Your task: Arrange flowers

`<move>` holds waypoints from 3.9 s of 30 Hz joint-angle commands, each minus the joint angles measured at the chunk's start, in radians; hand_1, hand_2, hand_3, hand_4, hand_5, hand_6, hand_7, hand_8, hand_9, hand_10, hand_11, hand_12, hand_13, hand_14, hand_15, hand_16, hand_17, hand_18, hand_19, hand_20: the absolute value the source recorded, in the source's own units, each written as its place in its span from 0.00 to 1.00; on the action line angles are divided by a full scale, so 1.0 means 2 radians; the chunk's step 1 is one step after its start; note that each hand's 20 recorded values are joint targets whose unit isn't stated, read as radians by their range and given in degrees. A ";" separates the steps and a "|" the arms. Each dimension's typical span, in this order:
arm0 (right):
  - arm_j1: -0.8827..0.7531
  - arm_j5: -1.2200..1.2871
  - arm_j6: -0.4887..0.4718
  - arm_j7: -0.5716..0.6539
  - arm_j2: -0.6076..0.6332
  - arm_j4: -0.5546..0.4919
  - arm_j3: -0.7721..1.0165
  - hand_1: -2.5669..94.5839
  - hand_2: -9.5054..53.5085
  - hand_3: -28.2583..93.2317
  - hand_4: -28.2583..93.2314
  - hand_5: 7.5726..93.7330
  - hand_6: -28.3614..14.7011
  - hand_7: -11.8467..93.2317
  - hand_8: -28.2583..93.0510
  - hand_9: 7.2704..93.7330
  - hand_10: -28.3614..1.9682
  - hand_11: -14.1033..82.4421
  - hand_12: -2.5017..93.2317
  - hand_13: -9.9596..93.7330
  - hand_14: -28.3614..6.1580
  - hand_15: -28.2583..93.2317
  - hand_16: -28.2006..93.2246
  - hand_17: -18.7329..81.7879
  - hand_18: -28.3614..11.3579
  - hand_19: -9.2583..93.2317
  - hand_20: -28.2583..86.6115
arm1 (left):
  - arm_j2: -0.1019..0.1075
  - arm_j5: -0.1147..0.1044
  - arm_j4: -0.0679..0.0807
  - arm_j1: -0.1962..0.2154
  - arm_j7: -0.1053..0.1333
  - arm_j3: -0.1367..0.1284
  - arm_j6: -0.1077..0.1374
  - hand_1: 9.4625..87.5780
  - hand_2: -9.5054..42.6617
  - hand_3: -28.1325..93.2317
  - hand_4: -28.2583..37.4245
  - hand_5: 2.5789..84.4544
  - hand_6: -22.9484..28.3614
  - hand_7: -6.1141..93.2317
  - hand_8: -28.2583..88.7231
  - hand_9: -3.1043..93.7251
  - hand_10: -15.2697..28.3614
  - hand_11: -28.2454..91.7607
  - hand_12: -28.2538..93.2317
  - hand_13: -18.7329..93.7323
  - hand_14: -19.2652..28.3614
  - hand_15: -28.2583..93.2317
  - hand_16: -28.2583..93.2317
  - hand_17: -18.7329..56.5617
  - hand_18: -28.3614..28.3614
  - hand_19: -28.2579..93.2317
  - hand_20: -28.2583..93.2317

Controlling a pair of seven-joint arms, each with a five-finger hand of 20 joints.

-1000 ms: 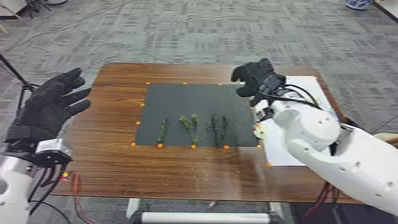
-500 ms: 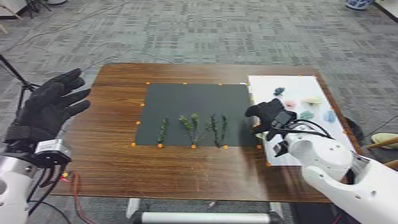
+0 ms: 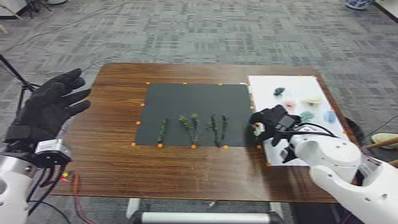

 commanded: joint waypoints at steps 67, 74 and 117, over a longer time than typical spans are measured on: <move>-0.062 -0.018 -0.115 -0.051 0.025 0.000 0.099 0.48 0.00 0.80 0.00 0.32 0.64 0.31 0.13 0.38 0.57 0.23 0.18 0.57 0.56 0.90 0.48 0.36 0.23 0.79 0.71 | -0.003 -0.002 -0.002 0.006 -0.006 -0.005 -0.002 0.21 0.13 0.80 0.02 0.24 0.47 0.30 0.15 0.21 0.57 0.42 0.39 0.25 0.68 0.60 0.19 0.11 0.84 0.56 0.31; -0.076 -0.025 -0.083 -0.052 0.018 0.002 0.086 0.49 0.00 0.79 0.00 0.35 0.65 0.34 0.12 0.44 0.68 0.29 0.21 0.60 0.59 0.90 0.48 0.38 0.22 0.81 0.72 | -0.002 -0.003 0.000 0.004 -0.008 -0.004 -0.005 0.21 0.13 0.80 0.02 0.24 0.48 0.30 0.15 0.21 0.57 0.43 0.39 0.25 0.68 0.60 0.19 0.11 0.84 0.56 0.31; -0.140 -0.010 0.161 0.055 -0.004 0.003 0.025 0.53 0.00 0.88 0.00 0.74 0.76 0.60 0.27 0.90 0.84 0.39 0.60 0.79 0.70 0.88 0.54 0.52 0.22 0.89 0.72 | -0.009 -0.002 -0.004 0.009 -0.007 -0.011 -0.002 0.21 0.13 0.80 0.02 0.24 0.48 0.30 0.15 0.21 0.57 0.43 0.39 0.26 0.69 0.60 0.19 0.11 0.84 0.56 0.31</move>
